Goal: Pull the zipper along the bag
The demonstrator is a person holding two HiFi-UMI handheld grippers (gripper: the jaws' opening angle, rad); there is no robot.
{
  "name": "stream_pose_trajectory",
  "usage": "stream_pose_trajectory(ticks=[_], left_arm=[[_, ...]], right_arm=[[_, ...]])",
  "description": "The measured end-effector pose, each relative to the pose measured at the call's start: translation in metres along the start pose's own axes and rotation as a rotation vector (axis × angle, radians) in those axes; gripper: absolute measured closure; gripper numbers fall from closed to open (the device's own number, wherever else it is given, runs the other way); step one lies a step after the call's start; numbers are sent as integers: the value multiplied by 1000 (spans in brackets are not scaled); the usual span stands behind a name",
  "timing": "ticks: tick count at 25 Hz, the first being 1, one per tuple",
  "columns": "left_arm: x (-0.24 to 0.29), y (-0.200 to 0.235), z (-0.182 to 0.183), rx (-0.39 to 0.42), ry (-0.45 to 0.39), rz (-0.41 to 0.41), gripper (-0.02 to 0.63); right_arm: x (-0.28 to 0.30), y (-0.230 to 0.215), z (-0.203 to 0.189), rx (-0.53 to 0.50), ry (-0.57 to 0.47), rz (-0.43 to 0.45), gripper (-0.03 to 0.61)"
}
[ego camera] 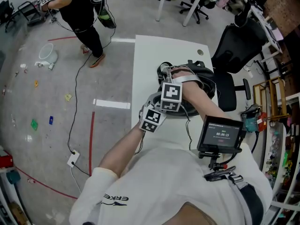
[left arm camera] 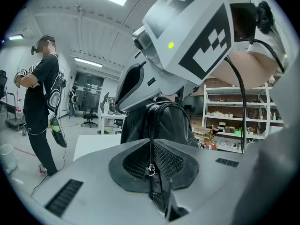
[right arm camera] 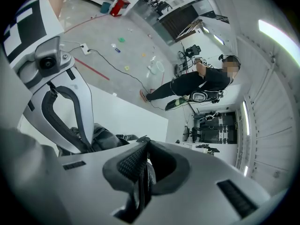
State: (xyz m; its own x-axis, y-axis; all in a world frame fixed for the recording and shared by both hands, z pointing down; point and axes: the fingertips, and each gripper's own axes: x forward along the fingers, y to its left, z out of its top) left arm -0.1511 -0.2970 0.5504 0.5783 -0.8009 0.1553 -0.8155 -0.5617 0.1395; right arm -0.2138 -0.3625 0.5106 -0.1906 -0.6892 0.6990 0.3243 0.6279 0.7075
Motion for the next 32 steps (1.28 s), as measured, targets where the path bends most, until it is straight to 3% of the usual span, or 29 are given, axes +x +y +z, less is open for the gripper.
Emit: stream_pose_trajectory(ticks=[14, 32], left_arm=[[4, -5, -2, -4, 1, -15, 609], [3, -6, -5, 9, 15, -19, 609]], right_arm=[[16, 21, 6, -55, -3, 68, 561], [18, 20, 5, -8, -21, 29, 561]])
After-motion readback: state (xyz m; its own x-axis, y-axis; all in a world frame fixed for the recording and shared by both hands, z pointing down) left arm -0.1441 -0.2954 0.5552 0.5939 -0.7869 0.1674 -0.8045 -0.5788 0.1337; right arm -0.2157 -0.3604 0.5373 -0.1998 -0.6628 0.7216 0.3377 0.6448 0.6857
